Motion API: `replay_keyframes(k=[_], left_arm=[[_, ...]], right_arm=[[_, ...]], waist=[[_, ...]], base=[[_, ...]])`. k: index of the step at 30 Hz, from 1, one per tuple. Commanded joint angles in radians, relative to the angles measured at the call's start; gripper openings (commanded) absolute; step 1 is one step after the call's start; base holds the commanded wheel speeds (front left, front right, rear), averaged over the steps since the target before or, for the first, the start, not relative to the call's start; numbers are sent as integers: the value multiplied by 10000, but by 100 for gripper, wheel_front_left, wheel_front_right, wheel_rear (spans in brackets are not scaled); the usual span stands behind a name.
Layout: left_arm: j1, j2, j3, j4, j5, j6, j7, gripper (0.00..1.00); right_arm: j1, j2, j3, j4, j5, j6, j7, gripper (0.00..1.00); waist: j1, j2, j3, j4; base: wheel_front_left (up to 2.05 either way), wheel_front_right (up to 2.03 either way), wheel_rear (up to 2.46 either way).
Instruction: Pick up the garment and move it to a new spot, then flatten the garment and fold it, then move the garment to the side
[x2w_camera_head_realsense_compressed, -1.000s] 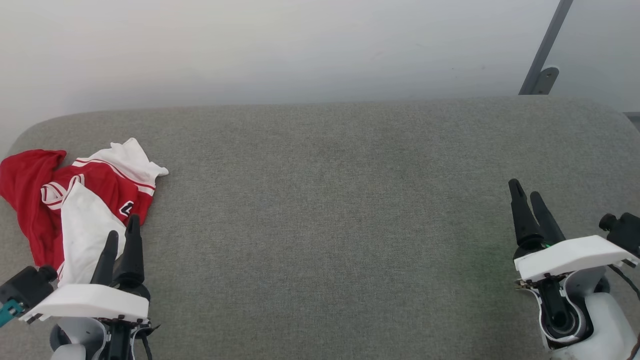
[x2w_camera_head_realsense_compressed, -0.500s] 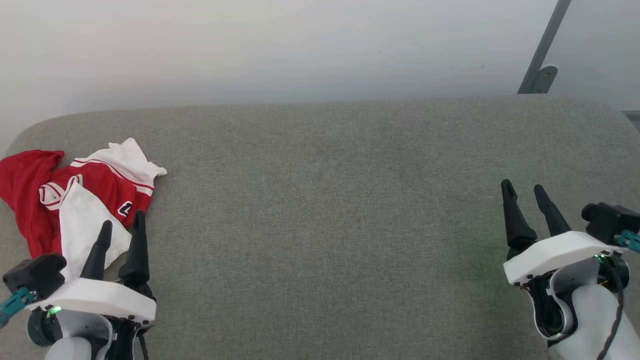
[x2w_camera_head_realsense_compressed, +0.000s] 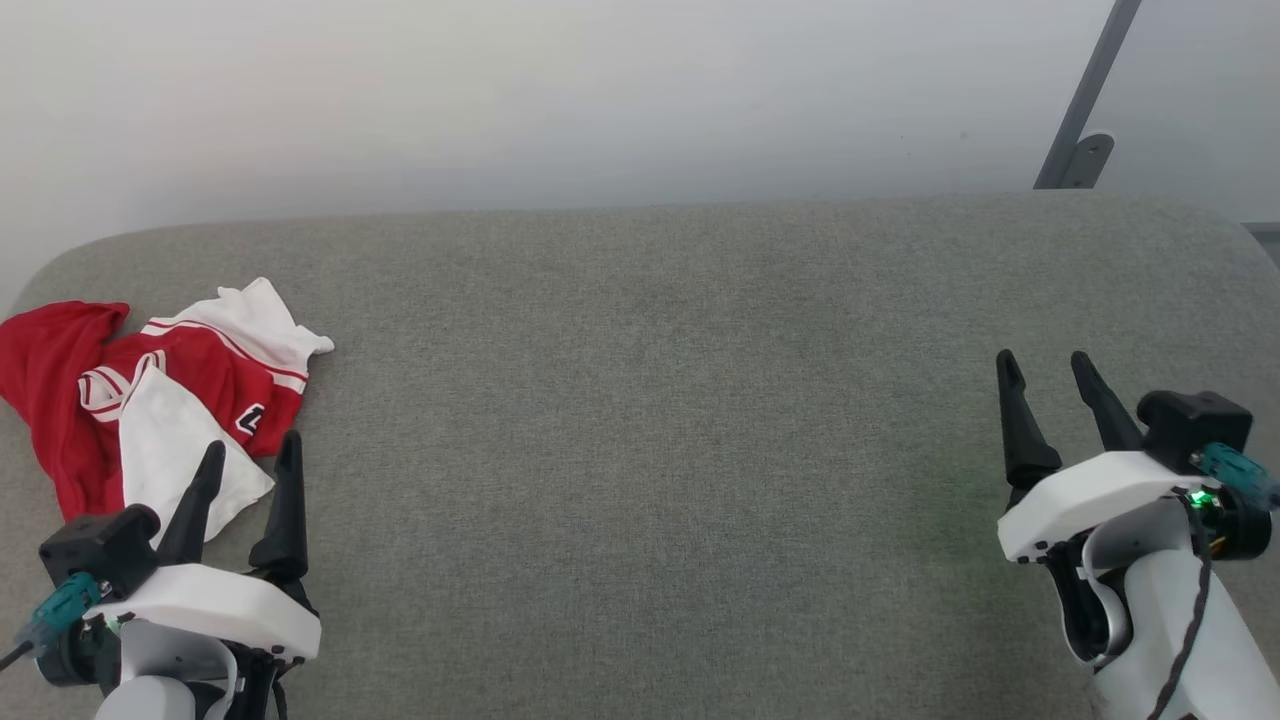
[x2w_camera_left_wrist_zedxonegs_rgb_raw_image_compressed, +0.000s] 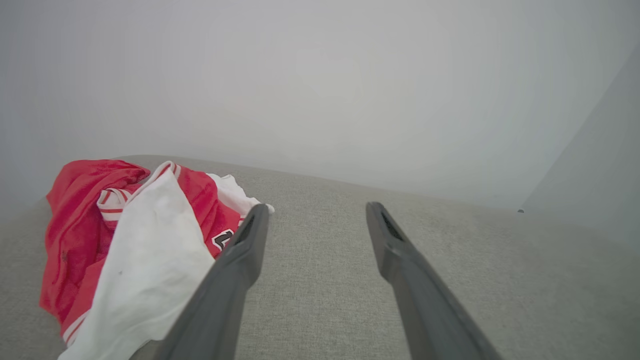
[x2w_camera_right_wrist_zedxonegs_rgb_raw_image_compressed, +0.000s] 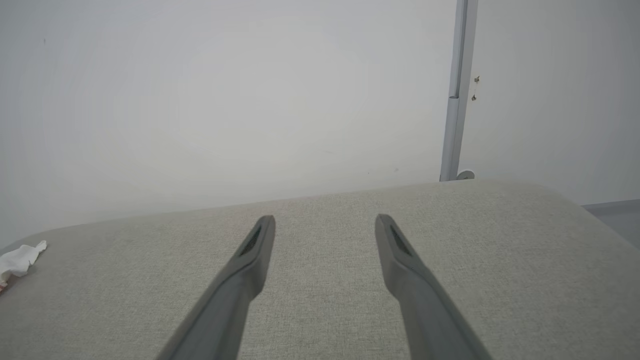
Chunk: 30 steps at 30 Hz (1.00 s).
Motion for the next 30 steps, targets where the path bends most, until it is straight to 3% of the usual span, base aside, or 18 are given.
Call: replay_keyframes(k=[1,30], left_arm=[[-8,142,-22,-28,279,-45,-129,100],[-205,445,-133,1016,1137,-344,-769,100]], right_arm=[[-318,-37,58,53,-396,-1,-132,100],[-809,-248,220,1021,-2462,0,-779,100]], waist=[[-1,0,-20,-4],[-1,0,36,0]], base=[[0,0,0],[0,0,0]])
